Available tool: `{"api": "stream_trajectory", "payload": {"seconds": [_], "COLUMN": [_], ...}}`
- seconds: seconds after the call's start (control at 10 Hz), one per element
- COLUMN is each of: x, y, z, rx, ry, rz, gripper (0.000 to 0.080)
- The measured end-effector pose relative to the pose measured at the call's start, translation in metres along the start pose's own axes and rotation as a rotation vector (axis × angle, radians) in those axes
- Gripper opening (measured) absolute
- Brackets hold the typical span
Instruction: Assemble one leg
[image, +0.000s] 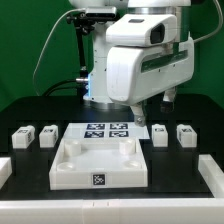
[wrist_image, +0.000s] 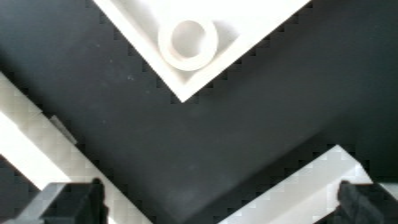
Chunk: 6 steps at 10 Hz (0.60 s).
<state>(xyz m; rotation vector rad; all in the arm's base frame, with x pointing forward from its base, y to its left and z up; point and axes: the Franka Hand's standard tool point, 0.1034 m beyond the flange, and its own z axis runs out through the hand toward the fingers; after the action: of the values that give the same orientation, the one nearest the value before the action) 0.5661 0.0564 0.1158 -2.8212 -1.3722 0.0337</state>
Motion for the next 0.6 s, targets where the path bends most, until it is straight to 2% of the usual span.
{"api": "stream_trajectory", "payload": {"seconds": [0.6], "x": [0.0000], "y": [-0.0001], "z": [0.0002], "rx": [0.000], "ry": [0.000], "rz": [0.000], "gripper": [0.0650]}}
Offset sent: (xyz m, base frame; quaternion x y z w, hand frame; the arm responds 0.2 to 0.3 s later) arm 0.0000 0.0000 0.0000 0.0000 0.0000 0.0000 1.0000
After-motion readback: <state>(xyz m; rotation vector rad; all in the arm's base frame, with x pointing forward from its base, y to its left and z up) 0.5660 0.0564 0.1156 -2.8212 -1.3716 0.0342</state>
